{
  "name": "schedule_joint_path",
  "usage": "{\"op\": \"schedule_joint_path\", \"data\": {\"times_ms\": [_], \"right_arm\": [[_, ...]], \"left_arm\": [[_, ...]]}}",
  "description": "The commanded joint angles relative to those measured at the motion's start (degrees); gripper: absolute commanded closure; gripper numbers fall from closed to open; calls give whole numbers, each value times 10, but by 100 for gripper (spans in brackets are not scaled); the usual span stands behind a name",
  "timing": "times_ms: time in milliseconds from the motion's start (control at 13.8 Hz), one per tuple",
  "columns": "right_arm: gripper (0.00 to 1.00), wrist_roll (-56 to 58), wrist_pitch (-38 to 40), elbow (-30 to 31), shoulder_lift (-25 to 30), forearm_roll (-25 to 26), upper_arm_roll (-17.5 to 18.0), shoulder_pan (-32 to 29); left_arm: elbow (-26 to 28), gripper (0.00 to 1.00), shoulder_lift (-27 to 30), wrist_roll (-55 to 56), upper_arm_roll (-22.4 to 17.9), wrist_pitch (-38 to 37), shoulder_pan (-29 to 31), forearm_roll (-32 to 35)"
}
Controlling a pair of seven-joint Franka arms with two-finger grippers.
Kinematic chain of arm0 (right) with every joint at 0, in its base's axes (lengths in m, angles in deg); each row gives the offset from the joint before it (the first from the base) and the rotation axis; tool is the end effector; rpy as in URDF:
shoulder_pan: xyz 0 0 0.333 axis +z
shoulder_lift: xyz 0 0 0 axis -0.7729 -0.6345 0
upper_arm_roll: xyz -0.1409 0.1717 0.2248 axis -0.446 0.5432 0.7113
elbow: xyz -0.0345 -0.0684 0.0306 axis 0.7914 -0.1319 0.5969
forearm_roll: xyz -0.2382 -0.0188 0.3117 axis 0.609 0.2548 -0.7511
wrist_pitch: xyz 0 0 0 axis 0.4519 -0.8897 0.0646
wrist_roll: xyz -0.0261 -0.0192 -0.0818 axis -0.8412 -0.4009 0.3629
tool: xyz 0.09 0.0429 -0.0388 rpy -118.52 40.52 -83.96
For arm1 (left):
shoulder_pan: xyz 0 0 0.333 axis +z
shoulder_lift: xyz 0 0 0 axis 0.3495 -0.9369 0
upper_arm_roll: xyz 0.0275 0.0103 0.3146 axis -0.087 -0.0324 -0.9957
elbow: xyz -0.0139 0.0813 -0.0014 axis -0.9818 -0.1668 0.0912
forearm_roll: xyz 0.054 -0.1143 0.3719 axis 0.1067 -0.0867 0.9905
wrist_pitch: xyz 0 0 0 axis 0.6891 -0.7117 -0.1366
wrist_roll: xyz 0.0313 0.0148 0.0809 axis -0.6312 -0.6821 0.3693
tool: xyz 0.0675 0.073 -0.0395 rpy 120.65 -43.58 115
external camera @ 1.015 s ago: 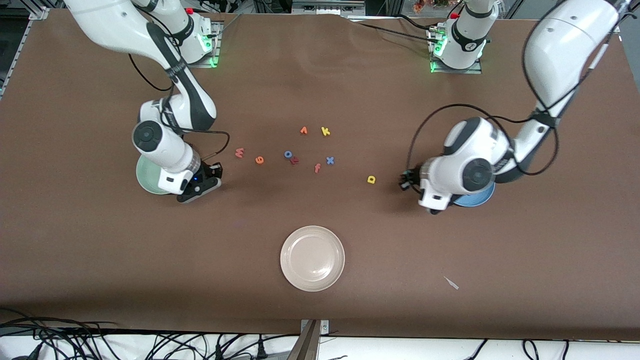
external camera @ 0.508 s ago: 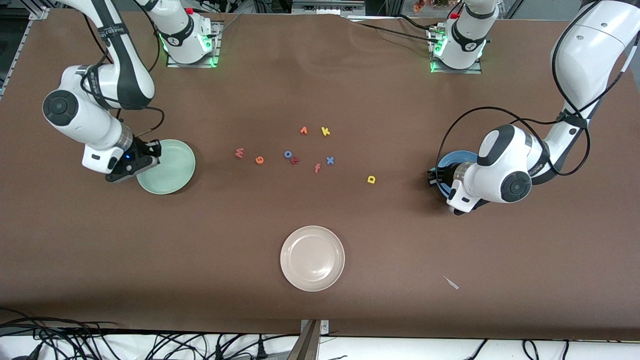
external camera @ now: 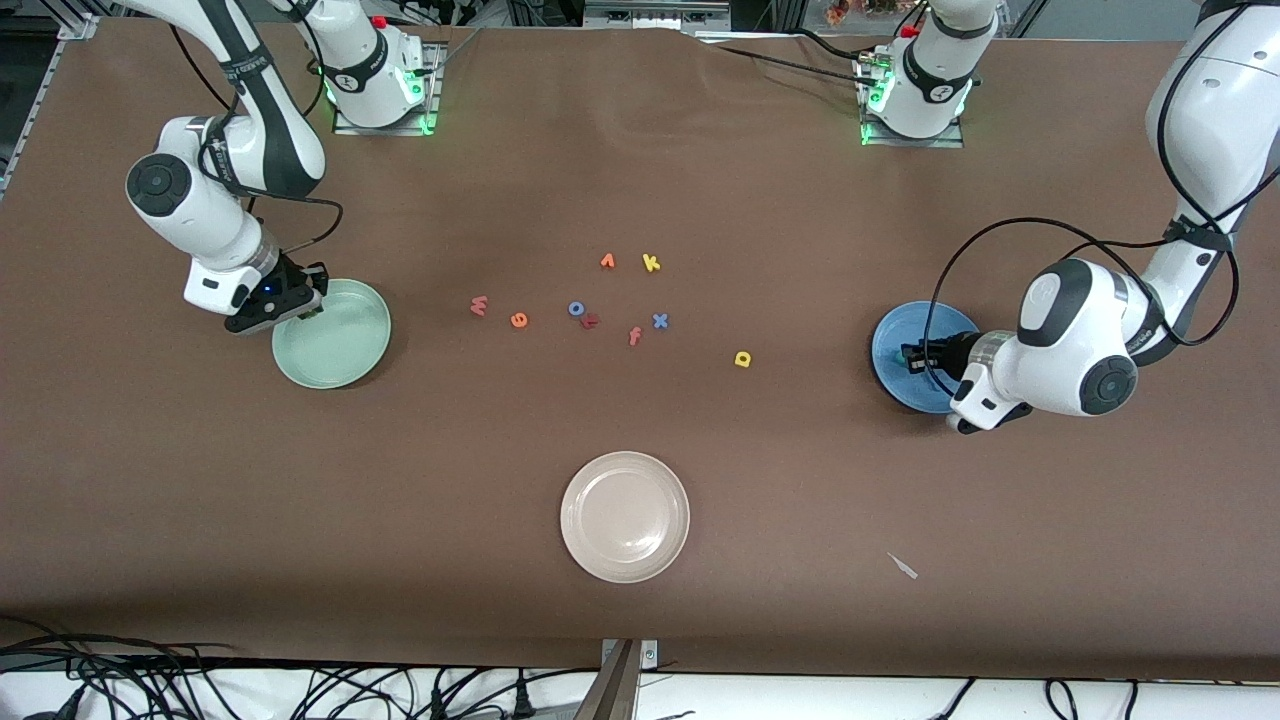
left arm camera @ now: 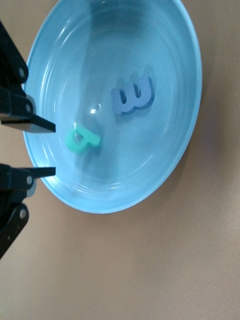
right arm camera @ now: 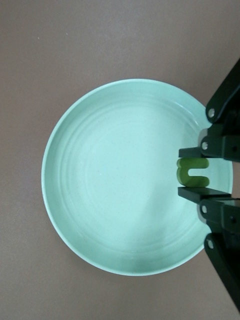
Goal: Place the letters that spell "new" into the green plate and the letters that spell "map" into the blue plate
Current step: 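Release the n onto the green plate while the left gripper reaches letters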
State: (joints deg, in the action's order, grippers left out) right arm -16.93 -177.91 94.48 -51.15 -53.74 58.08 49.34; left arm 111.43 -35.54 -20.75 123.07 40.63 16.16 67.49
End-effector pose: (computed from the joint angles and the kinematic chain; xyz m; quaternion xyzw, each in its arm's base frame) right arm 0.4759 -0.0088 0.2455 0.9696 0.2435 0.0058 0.0256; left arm 0.5936 -0.0395 0.2091 0.9567 0.1460 -0.2385 0.0808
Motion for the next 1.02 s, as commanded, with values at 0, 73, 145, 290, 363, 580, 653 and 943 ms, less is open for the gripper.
{"op": "schedule_joint_path", "data": {"times_ms": [0,73,145,290,363,580,653,943], "right_arm": [[39,-10,-7,7,10,10,4,-7],[36,-25,-6,6,9,10,4,-7],[34,-50,-4,6,9,11,6,-6],[33,-105,19,-4,10,11,28,-4],[33,-140,29,-8,10,10,46,-3],[30,-292,38,-18,6,10,138,-4],[30,-341,44,-23,3,10,161,-4],[29,-497,43,-32,-19,9,237,-1]], "left_arm": [[-5,0,6,-2,11,-6,-11,11],[-7,0,10,-2,17,-7,-19,11],[-8,0,15,-1,30,-7,-25,11],[-16,0,15,10,62,-2,-52,11],[-20,0,15,12,63,2,-80,12],[-40,0,8,111,53,31,-159,17],[-40,0,0,111,54,54,-181,33],[-40,0,-18,45,9,115,-268,75]]}}
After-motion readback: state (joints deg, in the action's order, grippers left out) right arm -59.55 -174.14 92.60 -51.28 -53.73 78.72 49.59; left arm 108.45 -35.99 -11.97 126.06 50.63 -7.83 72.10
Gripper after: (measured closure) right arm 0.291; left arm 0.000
